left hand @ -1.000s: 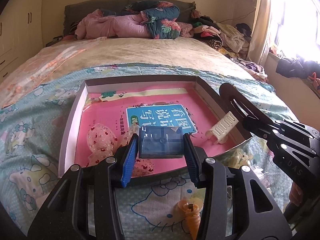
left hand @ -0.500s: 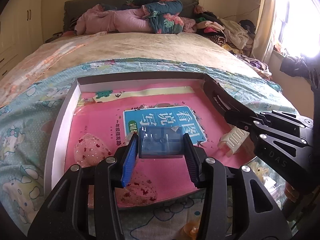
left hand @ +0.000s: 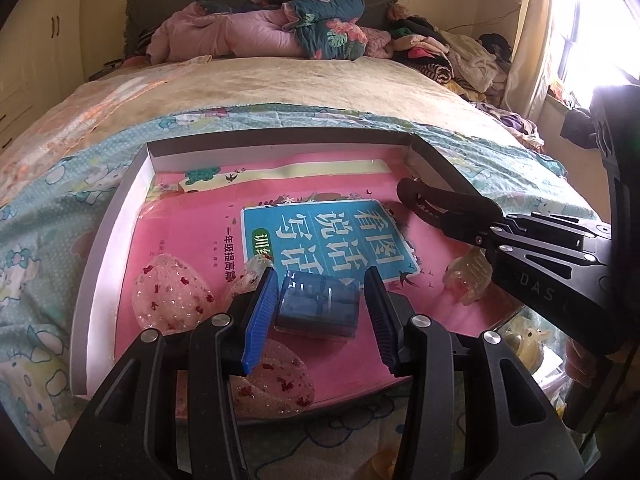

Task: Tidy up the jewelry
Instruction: 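Lower the blue box into the tray with the left tool while the right tool places the red clip, then lift both open tools out of the tray toward the remaining items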

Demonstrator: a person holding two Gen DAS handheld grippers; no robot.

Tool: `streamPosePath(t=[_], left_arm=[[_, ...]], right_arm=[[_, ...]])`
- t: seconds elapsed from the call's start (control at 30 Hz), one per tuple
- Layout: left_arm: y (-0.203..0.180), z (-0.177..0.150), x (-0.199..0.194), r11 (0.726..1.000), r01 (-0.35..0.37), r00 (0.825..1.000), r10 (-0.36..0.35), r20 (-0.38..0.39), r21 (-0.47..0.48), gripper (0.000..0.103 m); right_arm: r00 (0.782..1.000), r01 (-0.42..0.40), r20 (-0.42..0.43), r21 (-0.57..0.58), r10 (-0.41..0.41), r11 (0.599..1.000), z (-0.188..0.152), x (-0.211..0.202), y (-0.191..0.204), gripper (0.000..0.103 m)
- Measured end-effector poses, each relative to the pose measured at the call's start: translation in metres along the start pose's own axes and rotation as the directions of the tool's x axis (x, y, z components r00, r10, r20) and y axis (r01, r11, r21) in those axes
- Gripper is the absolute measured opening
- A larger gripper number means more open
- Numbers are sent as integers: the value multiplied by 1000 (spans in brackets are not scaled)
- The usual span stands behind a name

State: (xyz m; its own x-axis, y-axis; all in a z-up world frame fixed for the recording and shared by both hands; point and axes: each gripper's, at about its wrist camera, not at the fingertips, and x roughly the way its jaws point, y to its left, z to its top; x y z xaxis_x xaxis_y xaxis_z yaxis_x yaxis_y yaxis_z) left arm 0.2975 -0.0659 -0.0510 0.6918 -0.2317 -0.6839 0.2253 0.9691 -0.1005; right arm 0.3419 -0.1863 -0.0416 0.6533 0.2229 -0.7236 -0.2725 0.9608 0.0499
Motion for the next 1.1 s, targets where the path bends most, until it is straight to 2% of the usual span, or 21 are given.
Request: streamPosePath(t=[0.17, 0.23, 0.27, 0.3, 0.37, 0.47, 1.03, 1.1], left_arm=[[-2, 1, -3, 1000, -1, 1000, 1, 3, -2, 37], [-2, 1, -5, 1000, 0, 1000, 0, 8, -7, 41], [-1, 1, -7, 1000, 2, 1000, -1, 11, -9, 42], [-1, 0, -8, 1000, 0, 1000, 0, 15, -12, 43], [2, 2, -11, 1000, 0, 1000, 1, 21, -18, 44], [6, 1, -17, 999, 2, 999, -1, 35, -33, 49], [10, -10, -63, 998, -23, 990, 32, 139, -67, 83], [10, -13, -68, 997, -18, 988, 29, 151, -70, 86]], right_arm=[[1000, -2, 13, 13, 2, 1000, 0, -2, -2, 10], [1000, -6, 28, 23, 5, 1000, -1, -7, -4, 20], [999, -8, 38, 28, 7, 1000, -1, -10, -4, 32], [999, -9, 46, 32, 7, 999, -2, -13, -5, 35], [998, -4, 59, 32, 3, 999, -2, -19, -5, 36], [996, -6, 85, 36, 3, 999, -4, -30, -6, 45], [982, 37, 182, 30, -42, 999, -31, -89, -3, 69], [981, 44, 189, 32, -49, 999, -36, -95, -2, 75]])
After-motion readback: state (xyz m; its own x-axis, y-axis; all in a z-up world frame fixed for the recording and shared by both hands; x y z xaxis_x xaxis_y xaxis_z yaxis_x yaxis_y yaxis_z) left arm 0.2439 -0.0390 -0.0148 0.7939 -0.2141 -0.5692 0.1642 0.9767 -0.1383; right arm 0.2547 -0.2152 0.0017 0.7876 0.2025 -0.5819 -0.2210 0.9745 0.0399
